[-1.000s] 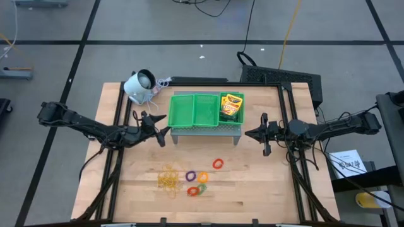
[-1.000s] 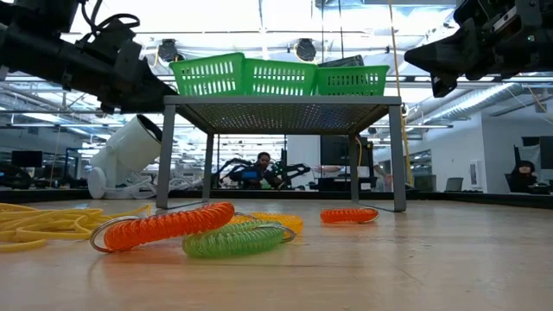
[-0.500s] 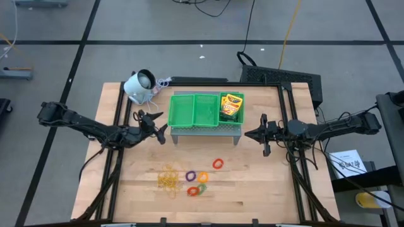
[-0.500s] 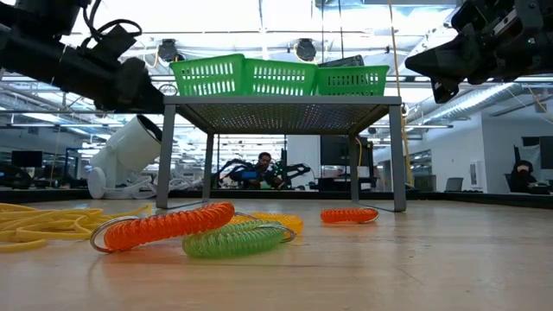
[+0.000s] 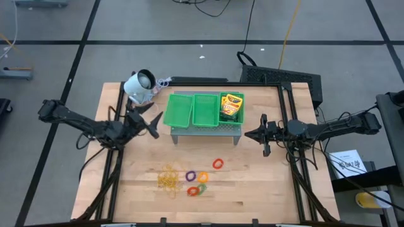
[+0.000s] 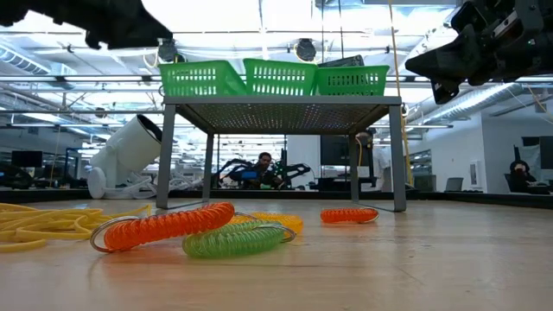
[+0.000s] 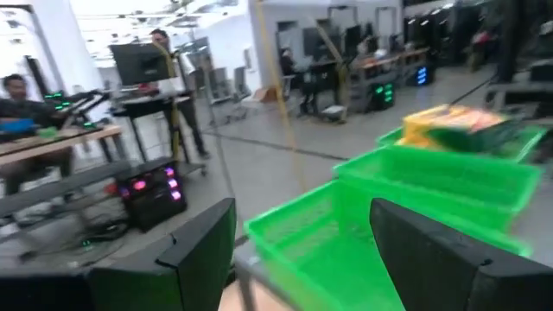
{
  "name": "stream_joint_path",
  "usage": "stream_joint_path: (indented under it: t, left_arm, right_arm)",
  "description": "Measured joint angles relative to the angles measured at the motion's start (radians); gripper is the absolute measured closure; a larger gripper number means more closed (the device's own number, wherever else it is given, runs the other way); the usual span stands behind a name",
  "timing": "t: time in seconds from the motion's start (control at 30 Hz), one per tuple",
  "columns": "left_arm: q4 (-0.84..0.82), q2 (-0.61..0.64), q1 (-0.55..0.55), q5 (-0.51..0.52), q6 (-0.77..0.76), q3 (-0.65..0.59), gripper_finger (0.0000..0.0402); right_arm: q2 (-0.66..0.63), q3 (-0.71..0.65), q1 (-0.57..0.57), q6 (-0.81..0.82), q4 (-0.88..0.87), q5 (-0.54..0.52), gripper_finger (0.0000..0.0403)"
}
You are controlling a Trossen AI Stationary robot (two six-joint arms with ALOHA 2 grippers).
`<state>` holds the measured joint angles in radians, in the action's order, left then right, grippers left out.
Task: Pick & Place Office Desk Supplies
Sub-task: Adjust the left green basket on the shelf
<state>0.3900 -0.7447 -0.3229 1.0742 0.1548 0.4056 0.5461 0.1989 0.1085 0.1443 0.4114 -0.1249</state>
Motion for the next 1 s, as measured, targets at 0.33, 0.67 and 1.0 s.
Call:
stream_joint_path:
  t: [0.33, 0.67, 1.0]
  left_arm:
    - [-0.221, -0.03, -0.004, 0.023, -0.159, 0.004, 0.0131]
    - [-0.424, -0.047, -0.004, 0.03, -0.442, 0.004, 0.0131]
    - [-0.366, -0.137, 0.009, -0.079, -0.438, 0.003, 0.0131]
  right_arm:
    - [0.0, 0.0, 0.0, -0.006, -0.005, 0.0, 0.0403]
    - [0.0, 0.0, 0.0, -0.006, -0.005, 0.0, 0.0403]
    - [0.0, 0.0, 0.0, -0.006, -0.004, 0.0, 0.0403]
